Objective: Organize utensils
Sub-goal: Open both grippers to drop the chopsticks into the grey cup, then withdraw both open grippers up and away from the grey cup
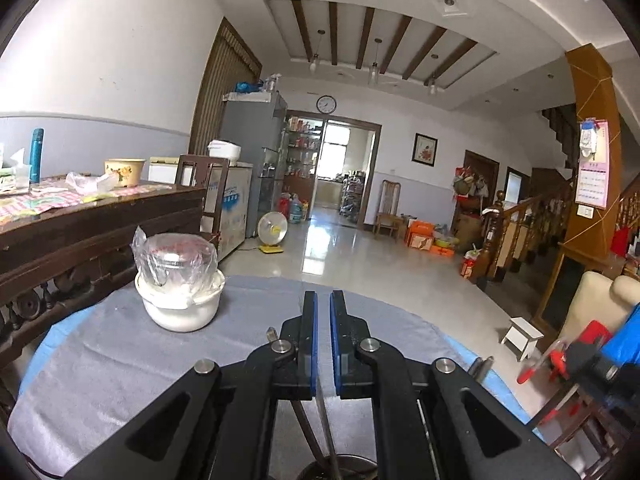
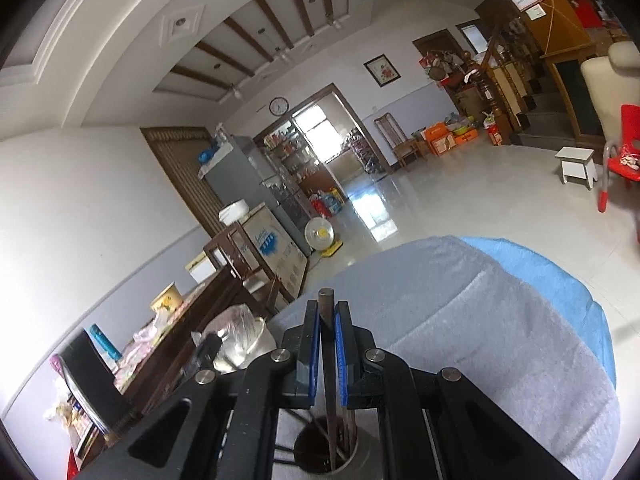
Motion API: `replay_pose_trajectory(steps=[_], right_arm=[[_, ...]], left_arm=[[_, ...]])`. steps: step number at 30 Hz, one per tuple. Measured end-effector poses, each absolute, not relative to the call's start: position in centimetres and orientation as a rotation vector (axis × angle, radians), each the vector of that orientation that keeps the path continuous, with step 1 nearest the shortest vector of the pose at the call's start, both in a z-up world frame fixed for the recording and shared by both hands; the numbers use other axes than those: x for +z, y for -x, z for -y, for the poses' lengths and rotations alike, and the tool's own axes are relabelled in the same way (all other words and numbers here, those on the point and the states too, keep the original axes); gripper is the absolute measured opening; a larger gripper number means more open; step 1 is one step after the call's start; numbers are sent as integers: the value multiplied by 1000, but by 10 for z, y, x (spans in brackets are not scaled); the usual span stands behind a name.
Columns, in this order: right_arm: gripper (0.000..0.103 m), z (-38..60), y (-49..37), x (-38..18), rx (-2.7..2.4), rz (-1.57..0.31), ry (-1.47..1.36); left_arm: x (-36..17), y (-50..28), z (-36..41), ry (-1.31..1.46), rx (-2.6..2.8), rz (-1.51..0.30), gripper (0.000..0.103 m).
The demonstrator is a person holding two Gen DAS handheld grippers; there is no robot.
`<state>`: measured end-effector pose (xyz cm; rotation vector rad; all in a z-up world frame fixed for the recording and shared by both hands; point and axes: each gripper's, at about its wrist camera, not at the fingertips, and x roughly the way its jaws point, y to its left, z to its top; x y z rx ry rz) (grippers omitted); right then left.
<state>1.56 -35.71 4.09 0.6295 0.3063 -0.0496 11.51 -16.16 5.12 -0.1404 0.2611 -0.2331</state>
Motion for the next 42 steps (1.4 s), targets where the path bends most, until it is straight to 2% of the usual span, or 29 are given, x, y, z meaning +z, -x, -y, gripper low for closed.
replay_pose_trajectory(steps=[8,9,10,11,12,13,14,15,16,18,20,22,33,36,42], right_arm=[[13,361,-7,24,38,-371,-741],[13,361,-4,21,47,-371,-755],[17,359,-3,20,47,-373,-761],[22,360,-2,17,42,-381,-767],[26,360,0,14,46,-389,-778],[37,360,4,11,57,-385,-792],[57,362,11,9,54,-372,-802],[66,363,17,8,45,-352,-808],[70,365,24,8,34,-327,-815],[70,369,40,7,38,-282,-830],[70,371,52,6,30,-250,-843],[70,373,62,3,10,-241,-853],[70,353,81,-26,64,-353,-833],[70,339,72,-14,114,-373,-803],[70,291,4,39,149,-453,-658]], left_arm=[[82,-84,135,147,-239,-195,6],[84,-78,131,142,-236,-188,10],[86,-72,128,133,-231,-185,22],[87,-64,124,122,-231,-185,28],[87,-59,121,119,-233,-184,38],[87,-53,116,115,-236,-180,40],[86,-45,112,103,-239,-171,40],[85,-38,109,86,-240,-163,42],[83,-31,105,67,-241,-160,50],[77,-19,98,38,-246,-178,65],[68,-9,91,23,-263,-213,67],[59,-6,87,12,-287,-276,77],[-47,0,55,-28,-388,-773,77],[-70,2,41,-16,-351,-849,77],[-76,-5,24,40,-346,-875,77]])
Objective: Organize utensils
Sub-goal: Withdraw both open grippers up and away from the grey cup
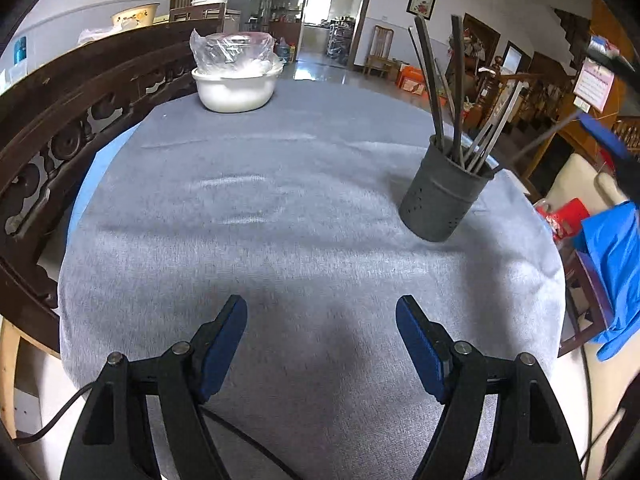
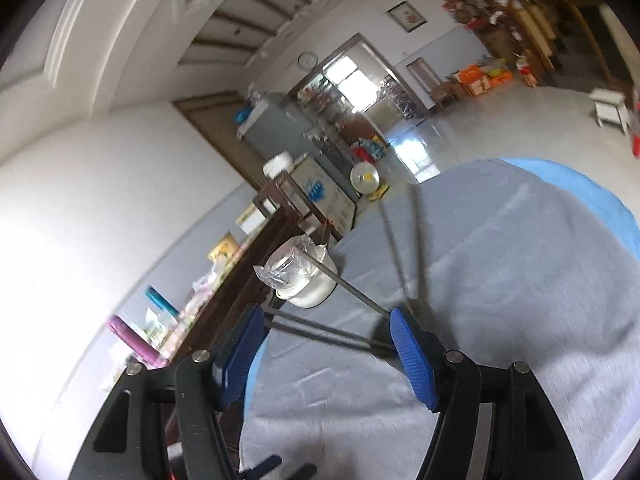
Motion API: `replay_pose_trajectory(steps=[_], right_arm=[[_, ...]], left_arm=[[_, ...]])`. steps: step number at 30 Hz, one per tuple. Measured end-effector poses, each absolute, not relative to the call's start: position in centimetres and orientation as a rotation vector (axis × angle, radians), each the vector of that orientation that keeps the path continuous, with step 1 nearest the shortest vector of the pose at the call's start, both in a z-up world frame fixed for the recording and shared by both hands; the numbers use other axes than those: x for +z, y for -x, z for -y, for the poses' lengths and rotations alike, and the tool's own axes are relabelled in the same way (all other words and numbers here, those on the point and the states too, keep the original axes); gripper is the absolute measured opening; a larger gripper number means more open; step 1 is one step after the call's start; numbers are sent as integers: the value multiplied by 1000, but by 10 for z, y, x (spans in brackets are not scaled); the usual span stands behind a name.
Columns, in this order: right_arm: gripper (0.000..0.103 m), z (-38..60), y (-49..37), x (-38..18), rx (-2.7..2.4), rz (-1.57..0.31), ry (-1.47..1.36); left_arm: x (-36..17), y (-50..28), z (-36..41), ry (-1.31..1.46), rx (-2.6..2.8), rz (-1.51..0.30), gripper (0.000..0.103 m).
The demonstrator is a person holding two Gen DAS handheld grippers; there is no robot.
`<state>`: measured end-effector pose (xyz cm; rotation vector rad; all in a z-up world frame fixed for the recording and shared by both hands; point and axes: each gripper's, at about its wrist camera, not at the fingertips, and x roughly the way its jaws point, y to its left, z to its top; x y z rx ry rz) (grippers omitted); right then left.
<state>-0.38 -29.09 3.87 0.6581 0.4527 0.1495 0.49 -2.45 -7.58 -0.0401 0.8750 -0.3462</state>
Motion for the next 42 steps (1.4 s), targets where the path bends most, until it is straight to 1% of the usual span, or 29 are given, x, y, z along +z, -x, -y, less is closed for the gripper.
replay_pose_trajectory(steps=[4,7,12,17,18,19,20,21,22,23,25,29,35,38,42], right_arm=[[69,276,-62,60,48,-525,-582],[69,275,-110,62,-51,-598,-555],[69,286,-197,44,-220,-745,-480],[67,314,-243,20,-333,-820,-487],[64,320,-247,15,-344,-835,-487],[52,324,-254,10,-346,-853,-489],[36,326,-261,6,-349,-874,-487],[35,328,-264,2,-353,-896,-489],[31,329,-263,-2,-352,-897,-496],[23,329,-263,-4,-342,-895,-502],[10,327,-259,-1,-331,-878,-493],[10,309,-238,24,-292,-816,-443],[10,281,-178,61,-219,-702,-356],[10,267,-151,64,-180,-714,-323],[11,267,-111,63,-124,-729,-361]], left_arm=[[-69,-8,19,33,-389,-842,77],[-69,-7,16,19,-433,-835,77],[-79,-6,19,-20,-501,-858,77],[-80,-9,14,-47,-520,-837,77],[-80,-10,13,-46,-520,-837,77],[-80,-11,11,-45,-519,-840,77],[-81,-12,10,-43,-517,-843,77],[-81,-13,9,-43,-515,-846,77],[-82,-14,8,-44,-513,-848,77],[-82,-15,8,-44,-510,-848,77],[-82,-15,8,-41,-506,-853,77],[-82,-12,13,-46,-512,-861,77],[-72,-1,15,-46,-508,-839,77],[-68,2,13,-24,-498,-844,77],[-60,4,6,6,-464,-853,77]])
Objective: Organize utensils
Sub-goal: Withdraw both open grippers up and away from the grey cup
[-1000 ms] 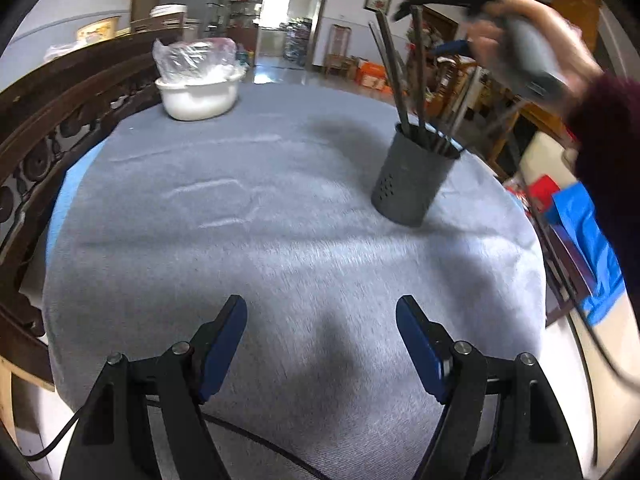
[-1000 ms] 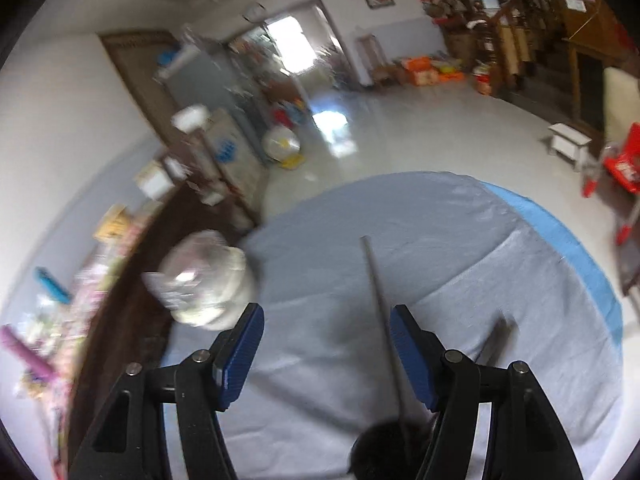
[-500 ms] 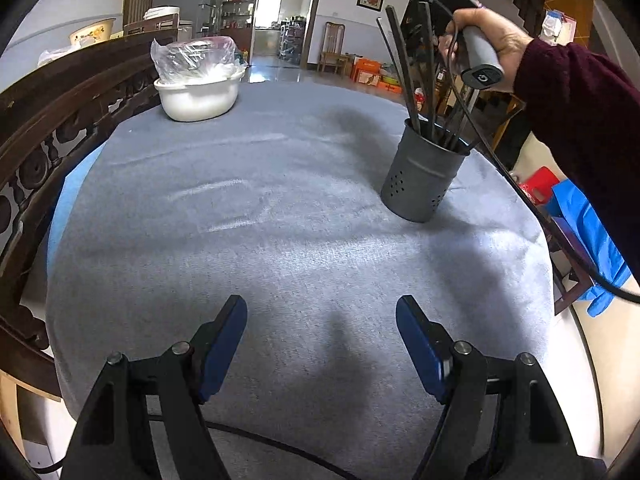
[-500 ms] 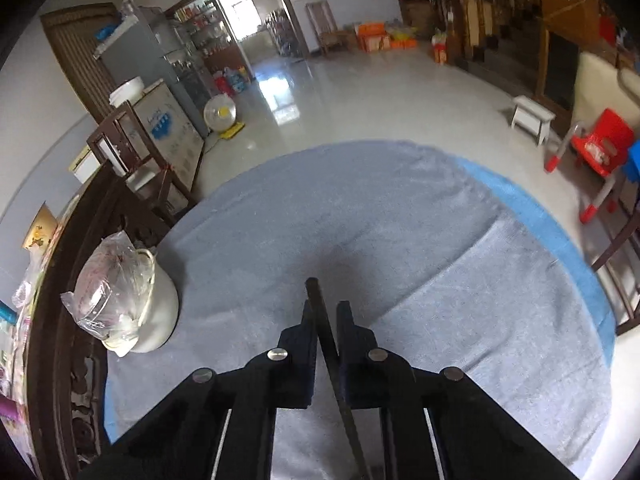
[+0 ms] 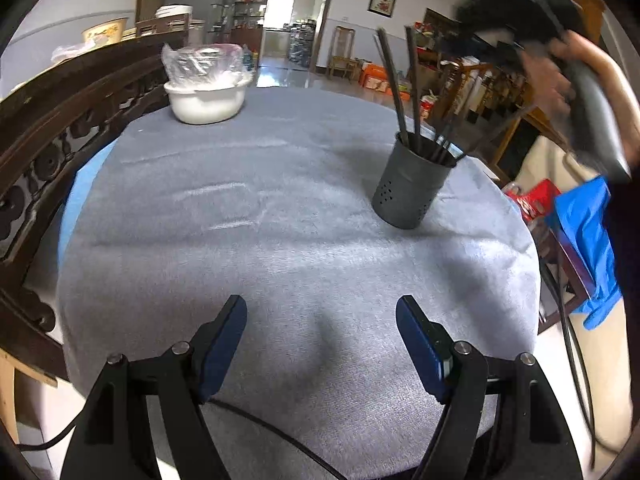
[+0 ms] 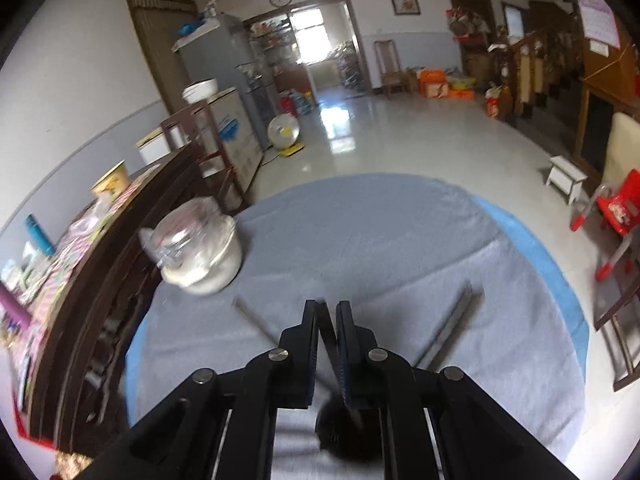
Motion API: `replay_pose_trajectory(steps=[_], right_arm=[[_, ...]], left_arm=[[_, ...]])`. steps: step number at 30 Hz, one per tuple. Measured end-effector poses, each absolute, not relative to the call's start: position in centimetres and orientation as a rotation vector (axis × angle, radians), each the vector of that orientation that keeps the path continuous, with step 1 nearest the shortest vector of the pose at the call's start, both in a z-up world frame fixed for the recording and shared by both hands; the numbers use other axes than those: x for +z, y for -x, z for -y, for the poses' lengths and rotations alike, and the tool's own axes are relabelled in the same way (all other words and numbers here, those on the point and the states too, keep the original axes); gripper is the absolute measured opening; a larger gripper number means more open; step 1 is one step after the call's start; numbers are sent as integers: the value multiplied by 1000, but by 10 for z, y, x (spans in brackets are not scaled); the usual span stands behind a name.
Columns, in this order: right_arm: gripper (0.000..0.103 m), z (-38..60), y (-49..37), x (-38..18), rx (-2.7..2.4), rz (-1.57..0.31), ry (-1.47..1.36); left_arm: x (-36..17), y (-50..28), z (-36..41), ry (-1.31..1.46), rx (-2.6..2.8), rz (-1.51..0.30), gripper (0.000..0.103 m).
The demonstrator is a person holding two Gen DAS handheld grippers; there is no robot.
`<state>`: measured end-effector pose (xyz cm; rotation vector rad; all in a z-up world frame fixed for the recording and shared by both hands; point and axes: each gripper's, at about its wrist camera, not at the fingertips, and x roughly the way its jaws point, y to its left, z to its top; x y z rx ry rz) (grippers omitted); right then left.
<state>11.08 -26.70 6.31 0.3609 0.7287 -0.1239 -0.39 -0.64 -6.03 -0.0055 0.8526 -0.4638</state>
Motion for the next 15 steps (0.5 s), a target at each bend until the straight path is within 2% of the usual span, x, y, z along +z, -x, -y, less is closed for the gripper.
replay_pose_trajectory(steps=[4,6,7,8,9,10,15], right_arm=[[15,277,-64,72,-52,-635,-430],[20,278,-41,78,-31,-597,-429],[32,279,-31,80,-20,-576,-428],[58,281,-16,83,-11,-548,-434],[72,282,-6,88,-6,-514,-444],[78,284,7,90,-6,-462,-455],[78,290,65,94,28,-373,-495]], left_arm=[[-46,6,-1,0,-416,-830,78],[-38,5,-3,-4,-390,-821,78],[-33,5,-4,-4,-377,-818,78],[-28,4,-4,-9,-364,-822,78],[-24,4,-3,-18,-357,-828,78],[-19,5,-2,-29,-351,-828,78],[10,21,2,-92,-299,-758,79]])
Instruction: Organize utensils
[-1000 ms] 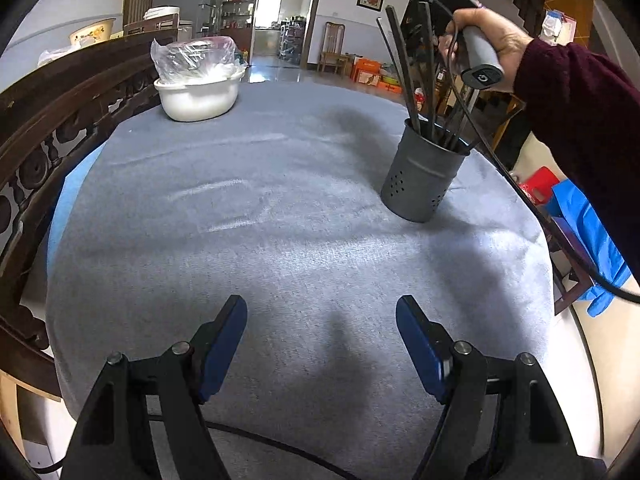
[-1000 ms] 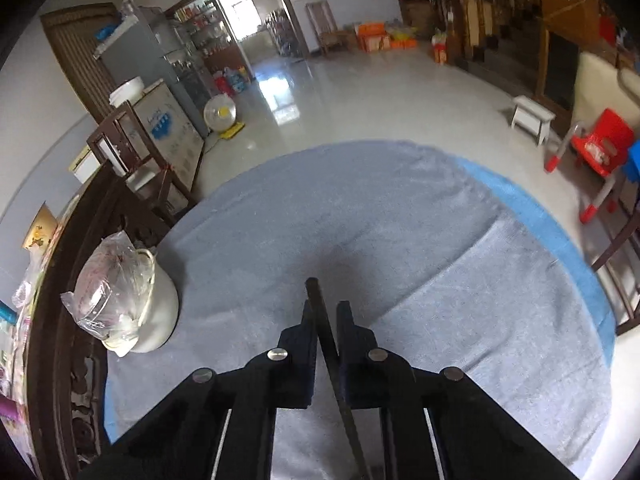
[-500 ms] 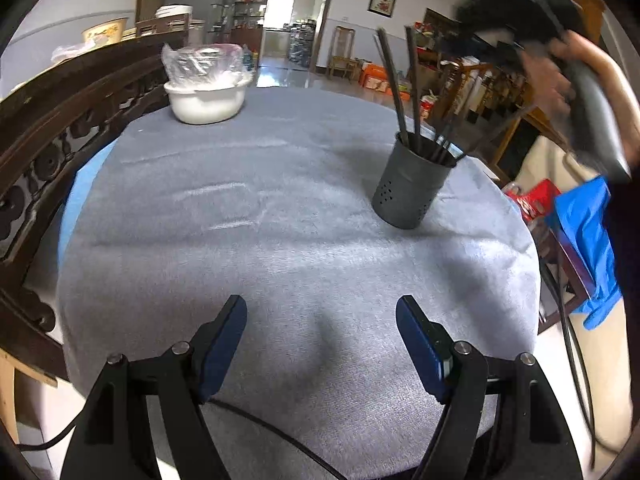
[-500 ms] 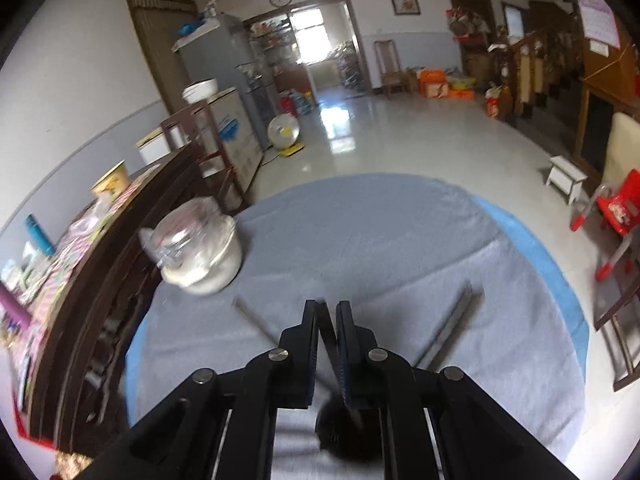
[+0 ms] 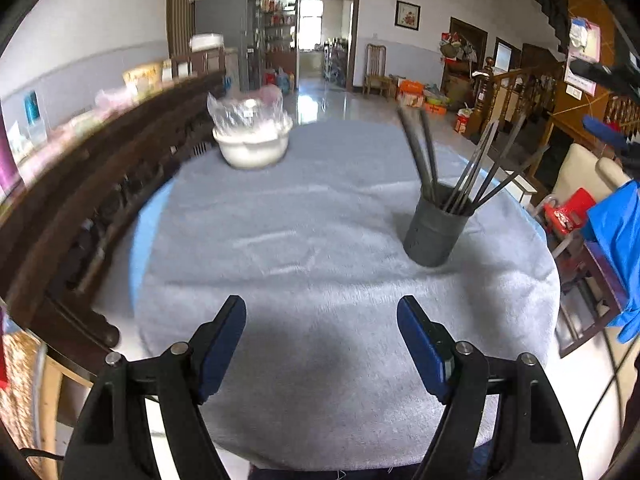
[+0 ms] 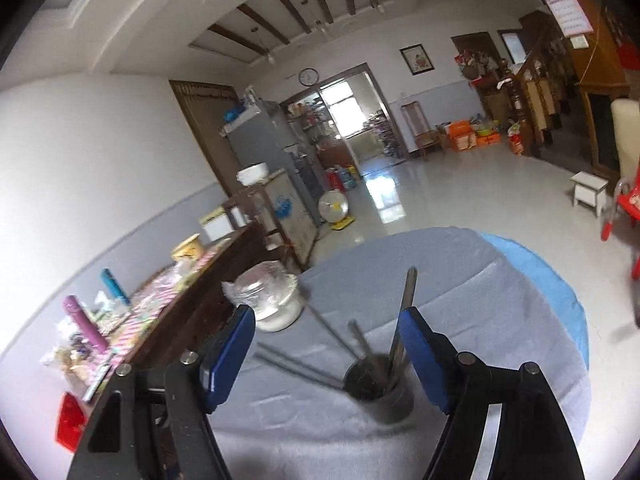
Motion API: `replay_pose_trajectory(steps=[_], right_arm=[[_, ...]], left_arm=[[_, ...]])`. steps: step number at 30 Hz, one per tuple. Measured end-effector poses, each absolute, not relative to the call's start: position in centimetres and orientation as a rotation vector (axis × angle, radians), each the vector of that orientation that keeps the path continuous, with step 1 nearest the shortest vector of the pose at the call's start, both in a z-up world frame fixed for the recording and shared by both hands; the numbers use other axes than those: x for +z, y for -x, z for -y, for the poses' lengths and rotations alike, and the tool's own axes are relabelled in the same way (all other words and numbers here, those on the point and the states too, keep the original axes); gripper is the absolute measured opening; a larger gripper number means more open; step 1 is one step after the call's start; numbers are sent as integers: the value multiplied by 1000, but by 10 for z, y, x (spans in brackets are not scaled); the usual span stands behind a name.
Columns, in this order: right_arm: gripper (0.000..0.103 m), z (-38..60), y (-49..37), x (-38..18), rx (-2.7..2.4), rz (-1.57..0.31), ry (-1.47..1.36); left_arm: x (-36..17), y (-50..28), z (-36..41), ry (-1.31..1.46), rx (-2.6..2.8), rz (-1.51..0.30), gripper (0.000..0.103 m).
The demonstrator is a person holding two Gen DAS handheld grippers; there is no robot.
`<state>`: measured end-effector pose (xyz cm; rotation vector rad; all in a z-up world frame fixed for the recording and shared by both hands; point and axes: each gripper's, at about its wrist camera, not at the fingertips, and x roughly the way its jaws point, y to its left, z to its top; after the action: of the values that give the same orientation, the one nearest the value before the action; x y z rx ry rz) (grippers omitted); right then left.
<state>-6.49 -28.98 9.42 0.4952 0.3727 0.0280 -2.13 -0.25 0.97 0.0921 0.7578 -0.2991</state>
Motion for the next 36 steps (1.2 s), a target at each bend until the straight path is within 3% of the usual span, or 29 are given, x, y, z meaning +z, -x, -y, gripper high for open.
replay_pose_trajectory(steps=[18,27,36], right_arm=[[78,253,200,54,-125,-359,-360],[78,215,230,58,-180,-279,-256],[78,198,225,44,-186,-321,-302]], left_arm=[[61,78,13,-201,-208,-611,87],[72,97,6,-215,-174,-571,91],[73,108,-2,-238,-145,-548,93]])
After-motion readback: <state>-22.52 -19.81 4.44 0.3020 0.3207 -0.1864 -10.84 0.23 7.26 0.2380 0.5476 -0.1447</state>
